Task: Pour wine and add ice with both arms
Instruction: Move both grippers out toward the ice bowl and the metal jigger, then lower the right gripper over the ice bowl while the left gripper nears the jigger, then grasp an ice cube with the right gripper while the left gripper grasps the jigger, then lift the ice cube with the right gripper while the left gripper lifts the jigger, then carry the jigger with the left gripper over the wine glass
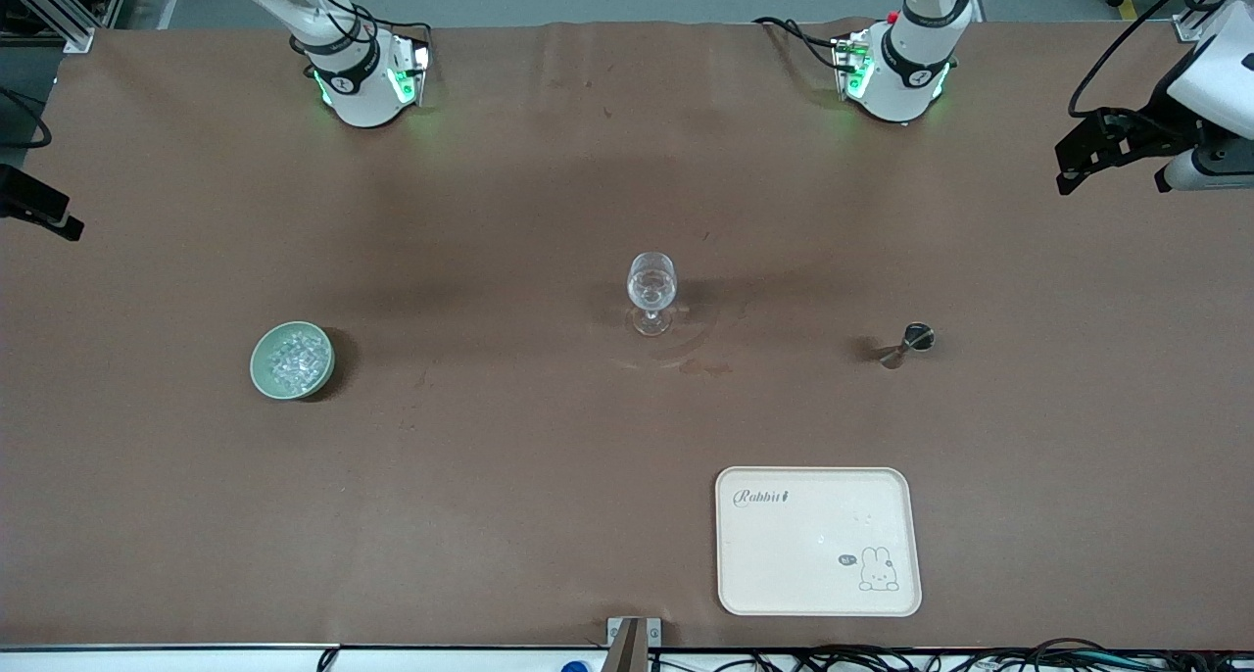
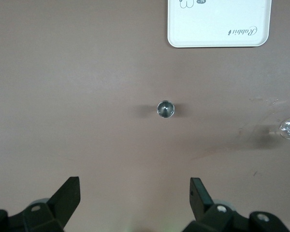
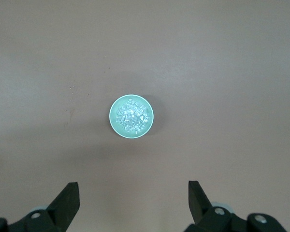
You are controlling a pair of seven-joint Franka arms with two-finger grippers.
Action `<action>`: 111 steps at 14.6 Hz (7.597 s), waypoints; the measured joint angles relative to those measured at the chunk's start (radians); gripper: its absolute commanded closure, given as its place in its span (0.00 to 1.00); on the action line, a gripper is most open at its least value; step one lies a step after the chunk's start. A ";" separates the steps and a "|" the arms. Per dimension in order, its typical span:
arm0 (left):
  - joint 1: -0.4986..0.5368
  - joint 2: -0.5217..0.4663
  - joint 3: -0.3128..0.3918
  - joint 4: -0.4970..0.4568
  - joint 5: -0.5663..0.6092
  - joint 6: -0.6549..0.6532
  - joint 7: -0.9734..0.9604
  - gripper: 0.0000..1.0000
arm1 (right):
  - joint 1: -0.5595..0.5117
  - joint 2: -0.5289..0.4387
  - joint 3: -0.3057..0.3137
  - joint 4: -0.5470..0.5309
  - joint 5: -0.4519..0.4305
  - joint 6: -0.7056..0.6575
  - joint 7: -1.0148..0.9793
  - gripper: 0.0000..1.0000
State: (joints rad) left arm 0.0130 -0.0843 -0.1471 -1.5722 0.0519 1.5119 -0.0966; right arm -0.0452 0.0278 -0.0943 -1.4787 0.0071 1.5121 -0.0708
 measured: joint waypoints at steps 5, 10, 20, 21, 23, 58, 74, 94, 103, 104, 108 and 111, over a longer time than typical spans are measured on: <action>0.000 0.008 0.000 0.010 0.000 0.000 0.013 0.00 | 0.000 0.000 -0.001 0.000 0.000 -0.002 0.000 0.00; 0.003 0.091 0.009 0.024 0.000 -0.002 0.134 0.00 | 0.000 0.000 -0.002 -0.010 0.000 -0.014 0.000 0.00; 0.191 0.348 0.014 -0.007 -0.241 0.007 -0.199 0.00 | -0.014 0.013 -0.009 -0.370 0.001 0.395 0.000 0.00; 0.199 0.384 0.014 -0.006 -0.252 0.013 -0.249 0.00 | -0.016 0.018 -0.010 -0.419 0.001 0.464 0.000 0.00; 0.198 0.443 0.013 0.000 -0.264 0.020 -0.395 0.00 | -0.017 0.040 -0.010 -0.513 0.001 0.606 0.000 0.02; 0.400 0.906 0.010 -0.139 -0.948 0.136 -0.457 0.20 | 0.078 0.379 0.001 -0.630 0.001 0.989 -0.001 0.84; 0.370 0.935 0.004 -0.158 -1.014 0.190 -0.450 0.49 | 0.064 0.093 -0.011 -0.257 0.001 0.370 -0.002 0.92; 0.368 0.913 -0.108 -0.137 -1.014 0.155 -0.425 0.99 | 0.042 -0.059 -0.010 -0.115 -0.002 0.107 -0.004 0.95; 0.335 0.779 -0.348 -0.243 -1.086 0.390 -0.605 0.99 | 0.042 -0.050 -0.009 -0.111 -0.002 0.097 -0.007 0.93; 0.334 0.766 -0.373 -0.257 -1.094 0.412 -0.628 0.99 | 0.042 -0.050 -0.009 -0.110 -0.002 0.097 -0.007 0.93; 0.333 0.731 -0.433 -0.312 -1.150 0.468 -0.653 0.99 | 0.042 -0.050 -0.009 -0.109 -0.002 0.095 -0.007 0.93; 0.334 0.700 -0.454 -0.349 -1.163 0.474 -0.677 0.99 | 0.042 -0.050 -0.009 -0.108 -0.002 0.095 -0.007 0.92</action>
State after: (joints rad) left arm 0.3469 0.6156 -0.6014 -1.9210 -1.1107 1.9857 -0.7741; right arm -0.0034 -0.0220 -0.1032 -1.5868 0.0049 1.6067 -0.0782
